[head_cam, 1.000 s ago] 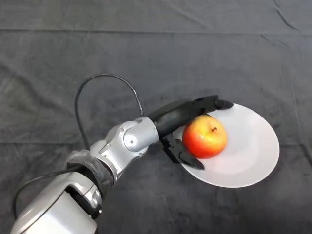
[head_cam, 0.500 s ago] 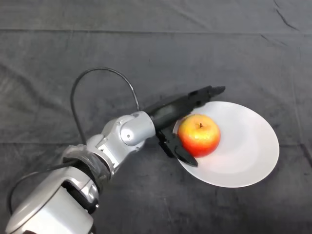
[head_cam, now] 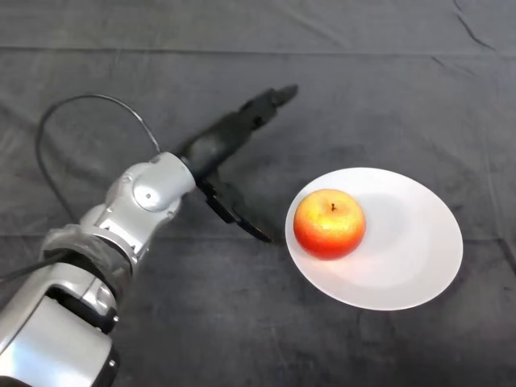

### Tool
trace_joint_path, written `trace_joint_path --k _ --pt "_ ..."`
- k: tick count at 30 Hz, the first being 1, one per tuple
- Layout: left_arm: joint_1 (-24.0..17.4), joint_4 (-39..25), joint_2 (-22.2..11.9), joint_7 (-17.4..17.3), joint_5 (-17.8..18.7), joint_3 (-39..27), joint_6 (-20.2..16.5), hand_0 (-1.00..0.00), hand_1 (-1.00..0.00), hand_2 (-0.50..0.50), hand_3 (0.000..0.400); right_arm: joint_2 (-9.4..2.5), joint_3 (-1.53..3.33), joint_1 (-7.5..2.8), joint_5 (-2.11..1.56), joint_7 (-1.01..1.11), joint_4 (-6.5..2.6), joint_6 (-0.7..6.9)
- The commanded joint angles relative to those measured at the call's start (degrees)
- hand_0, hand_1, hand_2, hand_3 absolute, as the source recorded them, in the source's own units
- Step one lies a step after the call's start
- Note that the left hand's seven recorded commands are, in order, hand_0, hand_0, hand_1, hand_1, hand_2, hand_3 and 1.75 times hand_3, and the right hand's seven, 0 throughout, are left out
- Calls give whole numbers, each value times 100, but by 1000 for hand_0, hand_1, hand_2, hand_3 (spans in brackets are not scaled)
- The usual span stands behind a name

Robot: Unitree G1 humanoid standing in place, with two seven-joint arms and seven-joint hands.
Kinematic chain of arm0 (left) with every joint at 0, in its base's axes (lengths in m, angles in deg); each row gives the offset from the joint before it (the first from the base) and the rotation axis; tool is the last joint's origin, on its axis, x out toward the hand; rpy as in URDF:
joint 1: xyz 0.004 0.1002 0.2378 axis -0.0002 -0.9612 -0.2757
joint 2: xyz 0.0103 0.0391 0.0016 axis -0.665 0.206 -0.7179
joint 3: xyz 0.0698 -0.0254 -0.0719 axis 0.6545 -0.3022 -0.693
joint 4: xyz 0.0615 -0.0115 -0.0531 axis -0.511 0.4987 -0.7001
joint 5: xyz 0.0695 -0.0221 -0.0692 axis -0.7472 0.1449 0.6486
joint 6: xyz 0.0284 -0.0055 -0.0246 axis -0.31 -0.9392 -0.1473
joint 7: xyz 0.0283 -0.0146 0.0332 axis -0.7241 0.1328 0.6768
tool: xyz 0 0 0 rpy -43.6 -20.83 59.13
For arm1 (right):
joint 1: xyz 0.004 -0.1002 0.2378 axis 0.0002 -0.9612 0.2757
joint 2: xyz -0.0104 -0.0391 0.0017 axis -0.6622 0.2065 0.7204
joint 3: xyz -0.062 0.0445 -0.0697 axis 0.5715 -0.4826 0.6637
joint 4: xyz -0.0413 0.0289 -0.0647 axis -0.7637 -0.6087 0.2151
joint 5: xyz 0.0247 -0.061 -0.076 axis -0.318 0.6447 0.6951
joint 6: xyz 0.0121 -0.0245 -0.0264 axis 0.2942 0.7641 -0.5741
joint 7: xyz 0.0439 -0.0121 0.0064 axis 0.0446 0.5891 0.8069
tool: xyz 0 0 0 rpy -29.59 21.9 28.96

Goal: Move the apple to the plate

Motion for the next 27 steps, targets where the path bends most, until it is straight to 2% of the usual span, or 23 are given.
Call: trace_joint_path --k 1,14,27 --pt "320 -51 -280 -30 114 -230 107 0 -39 20 16 76 -75 7 2 -15 -1 -20" --pt "-195 33 -870 -66 567 -1104 417 0 -43 22 17 74 -75 6 3 -16 3 -20" --pt "-810 147 -1362 -248 1129 -2008 504 0 -47 24 19 72 -74 4 4 -19 9 -20"
